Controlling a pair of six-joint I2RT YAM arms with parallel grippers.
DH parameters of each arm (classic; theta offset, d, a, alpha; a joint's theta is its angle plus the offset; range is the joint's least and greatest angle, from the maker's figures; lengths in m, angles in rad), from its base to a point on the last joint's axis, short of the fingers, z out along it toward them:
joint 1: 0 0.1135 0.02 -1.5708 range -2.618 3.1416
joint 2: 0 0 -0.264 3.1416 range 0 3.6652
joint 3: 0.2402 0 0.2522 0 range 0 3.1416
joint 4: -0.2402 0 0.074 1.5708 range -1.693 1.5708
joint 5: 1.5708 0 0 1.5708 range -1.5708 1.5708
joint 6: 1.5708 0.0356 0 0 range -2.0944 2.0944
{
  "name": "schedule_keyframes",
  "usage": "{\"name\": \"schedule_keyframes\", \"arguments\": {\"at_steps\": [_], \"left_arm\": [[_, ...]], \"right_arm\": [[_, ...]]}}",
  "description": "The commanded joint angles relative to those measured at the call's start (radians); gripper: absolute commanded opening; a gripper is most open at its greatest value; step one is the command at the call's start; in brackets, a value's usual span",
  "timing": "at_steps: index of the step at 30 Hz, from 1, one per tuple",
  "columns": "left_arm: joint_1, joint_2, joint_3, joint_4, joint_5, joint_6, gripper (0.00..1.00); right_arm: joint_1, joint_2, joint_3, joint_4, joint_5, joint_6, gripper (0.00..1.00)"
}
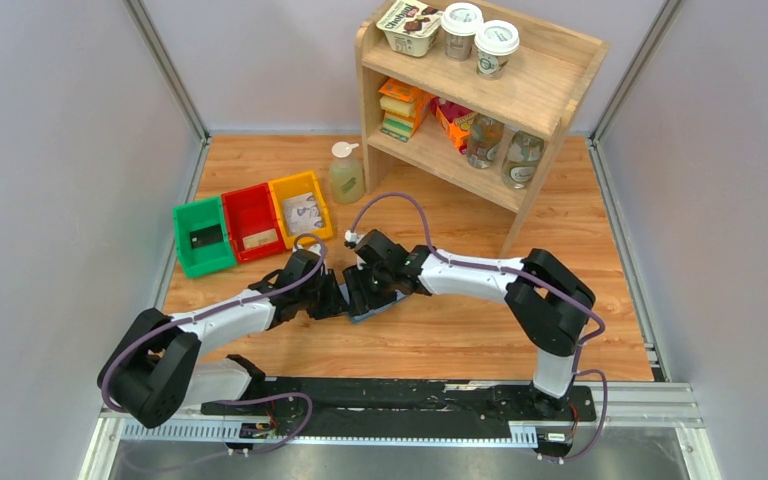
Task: Take the credit cards out of the card holder
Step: Remove the credit card from the card holder.
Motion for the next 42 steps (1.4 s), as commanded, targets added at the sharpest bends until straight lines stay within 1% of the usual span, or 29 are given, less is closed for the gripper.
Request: {"name": "schedule_keyframes", "arguments": {"at_steps": [1, 4, 8, 9, 13, 18, 22, 28, 30, 33, 37, 40, 42], "left_arm": [[-0.006, 0.03, -0.042, -0.058, -0.017, -0.003, 0.29], [-0.006, 0.03, -0.04, -0.056, -0.017, -0.003, 0.28], [-0.006, 0.031, -0.04, -0.058, -0.017, -0.003, 0.28], [-0.006, 0.031, -0.04, -0.058, -0.015, -0.003, 0.28], [-0.006, 0.033, -0.042, -0.058, -0.017, -0.003, 0.28], [-0.006, 0.034, -0.039, -0.056, -0.015, -0.005, 0.27], [-0.006, 0.034, -0.036, -0.059, -0.015, -0.005, 0.27], [-0.006, 0.037, -0.036, -0.058, -0.014, -0.012, 0.27], [-0.006, 0.039, -0.037, -0.055, -0.011, -0.014, 0.27], [-0.006, 0.042, -0.036, -0.05, -0.009, -0.015, 0.26], [-0.006, 0.048, -0.034, -0.047, -0.004, -0.015, 0.26], [-0.009, 0.051, -0.033, -0.044, 0.0, -0.015, 0.26], [-0.006, 0.054, -0.031, -0.044, 0.002, -0.014, 0.26]], "right_arm": [[0.017, -0.051, 0.049, 0.024, -0.066, -0.046, 0.5], [0.014, -0.084, 0.045, -0.002, 0.002, -0.066, 0.53], [-0.01, -0.13, 0.022, -0.063, 0.246, -0.043, 0.61], [-0.023, -0.139, 0.013, -0.065, 0.268, -0.036, 0.63], [-0.056, -0.154, -0.018, -0.046, 0.311, -0.028, 0.71], [-0.064, -0.096, 0.002, -0.071, 0.331, -0.02, 0.77], [-0.064, -0.053, 0.008, -0.077, 0.325, -0.006, 0.78], [-0.063, -0.021, -0.006, -0.057, 0.29, 0.007, 0.78], [-0.063, -0.019, -0.015, -0.042, 0.264, 0.011, 0.77], [-0.064, -0.021, -0.03, -0.022, 0.231, 0.017, 0.72], [-0.063, -0.022, -0.033, -0.011, 0.211, 0.018, 0.63], [-0.063, -0.022, -0.033, -0.005, 0.202, 0.017, 0.59], [-0.064, -0.024, -0.03, 0.0, 0.158, 0.017, 0.57]]}}
